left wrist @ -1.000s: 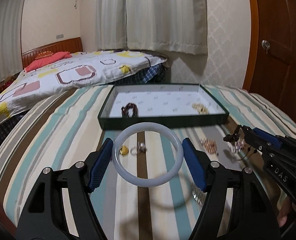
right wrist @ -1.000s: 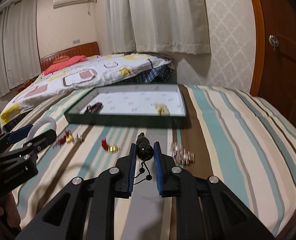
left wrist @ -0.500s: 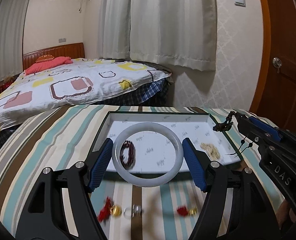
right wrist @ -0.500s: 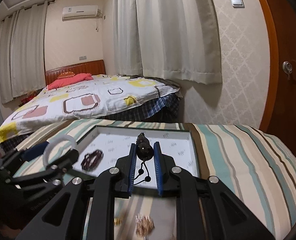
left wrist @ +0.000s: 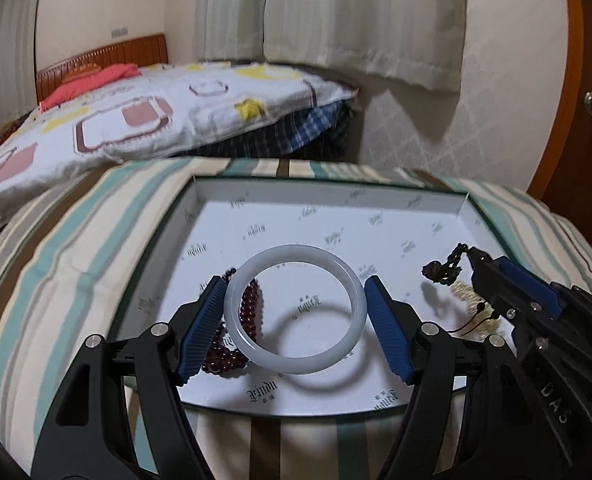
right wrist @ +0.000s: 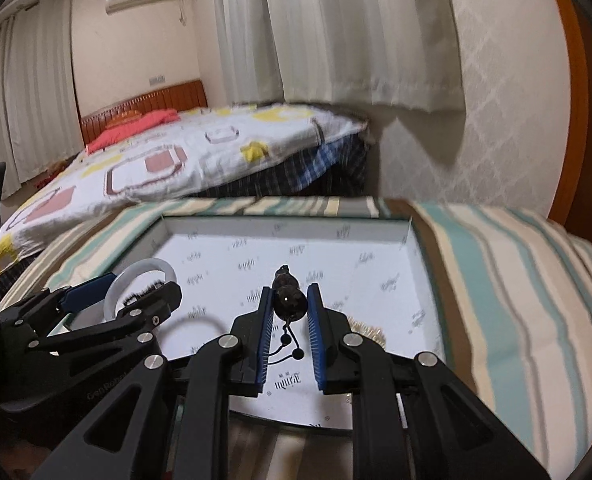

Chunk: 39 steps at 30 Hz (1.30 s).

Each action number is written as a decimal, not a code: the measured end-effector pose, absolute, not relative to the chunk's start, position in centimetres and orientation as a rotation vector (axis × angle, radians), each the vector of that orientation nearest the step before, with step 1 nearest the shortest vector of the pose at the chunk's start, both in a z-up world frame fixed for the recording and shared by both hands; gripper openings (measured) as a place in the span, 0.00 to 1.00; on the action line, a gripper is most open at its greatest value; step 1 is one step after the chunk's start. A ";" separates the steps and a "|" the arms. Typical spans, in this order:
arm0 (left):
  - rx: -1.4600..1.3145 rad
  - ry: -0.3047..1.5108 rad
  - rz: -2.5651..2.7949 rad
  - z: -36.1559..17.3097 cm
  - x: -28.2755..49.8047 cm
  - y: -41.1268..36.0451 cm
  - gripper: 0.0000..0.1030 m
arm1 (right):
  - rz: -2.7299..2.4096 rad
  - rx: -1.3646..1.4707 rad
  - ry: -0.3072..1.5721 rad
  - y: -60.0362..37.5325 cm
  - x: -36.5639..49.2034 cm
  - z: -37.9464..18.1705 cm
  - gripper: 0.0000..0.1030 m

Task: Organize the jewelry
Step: 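Carry the bangle and tassel into the green box and open both tools, then lower the left tool onto the silver rhinestone brooch and close it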

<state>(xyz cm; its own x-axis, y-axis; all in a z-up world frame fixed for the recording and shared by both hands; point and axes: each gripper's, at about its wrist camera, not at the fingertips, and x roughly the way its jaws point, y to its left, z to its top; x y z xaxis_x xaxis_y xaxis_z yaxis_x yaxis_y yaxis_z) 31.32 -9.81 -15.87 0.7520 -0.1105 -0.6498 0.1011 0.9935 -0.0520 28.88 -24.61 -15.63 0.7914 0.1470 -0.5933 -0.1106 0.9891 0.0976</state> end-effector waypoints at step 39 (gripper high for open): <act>-0.046 0.723 -0.133 -13.5 25.4 -8.5 0.68 | 0.088 0.017 0.640 -25.9 24.1 -13.3 0.34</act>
